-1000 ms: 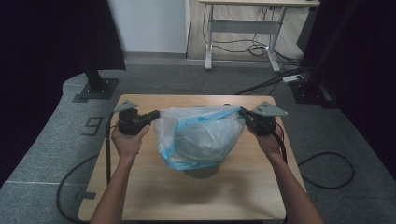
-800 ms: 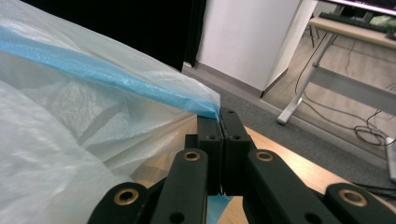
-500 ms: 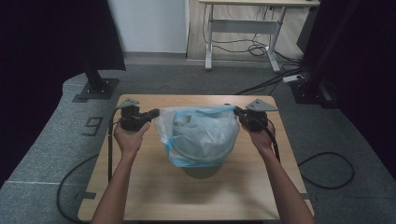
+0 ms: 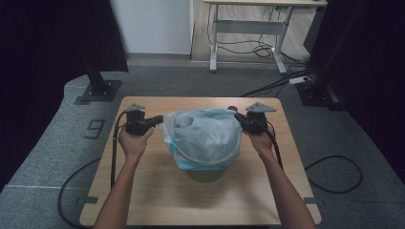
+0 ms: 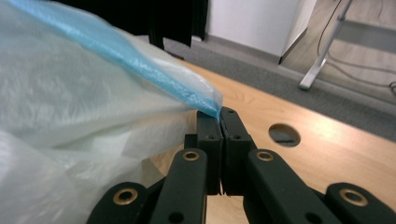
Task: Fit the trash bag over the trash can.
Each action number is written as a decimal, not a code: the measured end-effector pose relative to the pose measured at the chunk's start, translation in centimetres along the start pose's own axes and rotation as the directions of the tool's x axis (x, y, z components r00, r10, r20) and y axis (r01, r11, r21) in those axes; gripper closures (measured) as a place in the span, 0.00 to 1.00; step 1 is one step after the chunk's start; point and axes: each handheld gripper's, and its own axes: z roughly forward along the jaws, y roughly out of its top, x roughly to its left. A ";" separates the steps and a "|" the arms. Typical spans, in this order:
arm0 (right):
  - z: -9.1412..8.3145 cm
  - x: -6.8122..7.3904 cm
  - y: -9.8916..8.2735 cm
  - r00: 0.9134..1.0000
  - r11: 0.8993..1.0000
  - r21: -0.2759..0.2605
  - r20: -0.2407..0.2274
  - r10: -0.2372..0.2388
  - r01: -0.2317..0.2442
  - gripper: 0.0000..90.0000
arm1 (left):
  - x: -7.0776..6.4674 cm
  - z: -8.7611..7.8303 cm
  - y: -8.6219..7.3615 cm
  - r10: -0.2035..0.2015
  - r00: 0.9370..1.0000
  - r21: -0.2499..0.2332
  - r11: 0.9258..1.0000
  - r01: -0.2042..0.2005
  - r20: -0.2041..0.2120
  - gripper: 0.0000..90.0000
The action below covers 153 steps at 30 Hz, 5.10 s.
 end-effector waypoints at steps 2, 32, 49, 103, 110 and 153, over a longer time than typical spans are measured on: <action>0.3 0.0 -0.2 1.000 1.000 0.017 -0.007 0.010 -0.010 0.97 | 0.2 0.5 -0.3 -0.006 1.000 0.017 1.000 0.006 0.002 1.00; 1.2 -0.4 -5.3 0.994 0.981 0.177 -0.059 0.094 -0.083 0.97 | 0.6 2.8 -4.1 -0.037 0.999 0.165 0.986 0.032 0.029 1.00; -5.3 -1.5 -3.4 0.973 0.970 -0.092 0.019 0.228 -0.225 0.52 | 1.1 1.5 -4.4 -0.040 0.999 0.137 0.990 0.036 0.026 1.00; -8.8 11.0 -11.0 0.953 1.000 0.011 -0.301 0.014 -0.011 0.99 | 0.1 3.1 -6.3 -0.041 0.998 0.179 0.983 0.033 0.041 1.00; -7.3 10.4 -12.7 0.950 0.997 0.082 -0.311 0.039 -0.014 0.99 | 0.1 4.2 -7.0 -0.046 0.998 0.197 0.980 0.035 0.051 1.00; -6.7 8.0 -15.2 0.981 0.991 0.130 -0.194 0.025 0.000 0.59 | 1.1 2.9 -8.3 -0.059 0.997 0.169 0.984 0.051 0.047 0.67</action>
